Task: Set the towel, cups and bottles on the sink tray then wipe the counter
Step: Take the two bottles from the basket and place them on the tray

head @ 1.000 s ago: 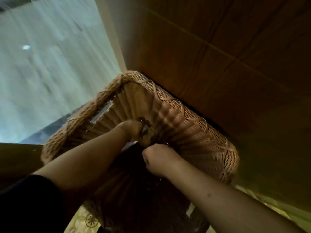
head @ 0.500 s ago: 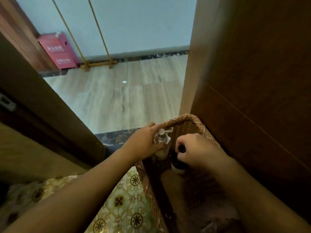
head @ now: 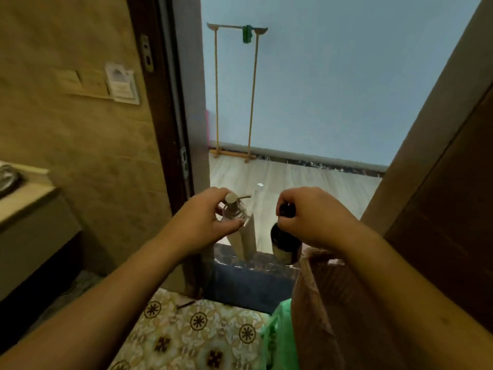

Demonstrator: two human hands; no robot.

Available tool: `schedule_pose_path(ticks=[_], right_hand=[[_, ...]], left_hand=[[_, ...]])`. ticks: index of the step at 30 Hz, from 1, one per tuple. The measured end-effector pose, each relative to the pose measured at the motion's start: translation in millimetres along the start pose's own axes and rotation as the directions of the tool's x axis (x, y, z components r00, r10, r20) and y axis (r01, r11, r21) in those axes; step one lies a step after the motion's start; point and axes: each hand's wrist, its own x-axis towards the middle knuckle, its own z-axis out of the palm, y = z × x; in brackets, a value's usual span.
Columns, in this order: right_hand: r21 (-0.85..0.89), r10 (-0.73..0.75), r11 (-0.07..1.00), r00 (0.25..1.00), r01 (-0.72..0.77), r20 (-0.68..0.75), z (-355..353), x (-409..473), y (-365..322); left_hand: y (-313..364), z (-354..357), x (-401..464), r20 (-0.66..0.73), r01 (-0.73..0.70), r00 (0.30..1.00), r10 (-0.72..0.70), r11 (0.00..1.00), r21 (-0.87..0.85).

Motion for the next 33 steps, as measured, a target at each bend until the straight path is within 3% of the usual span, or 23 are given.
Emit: schedule_pose_path(ticks=[8,19,26,33], right_hand=[[0.089,-0.209,0.976,0.966,0.197,0.152,94,42,-200],[0.202,-0.509,0.859,0.828,0.47,0.237,188,99,-409],[0.305,-0.63,0.773,0.727,0.556,0.272,246,167,-505],[0.396,-0.727,0.685,0.613,0.611,0.31,302,283,-580]], left_hand=[[-118,-170,-138,-0.181,0.226,0.963,-0.199,0.965,0.137],[-223,-315,-289,-0.436,0.551,0.774,-0.458,0.828,0.108],[-296,-366,-311,-0.497,0.687,0.647,-0.578,0.725,0.05],[-387,-432,-267,-0.557,0.794,0.489,-0.671,0.606,-0.034]])
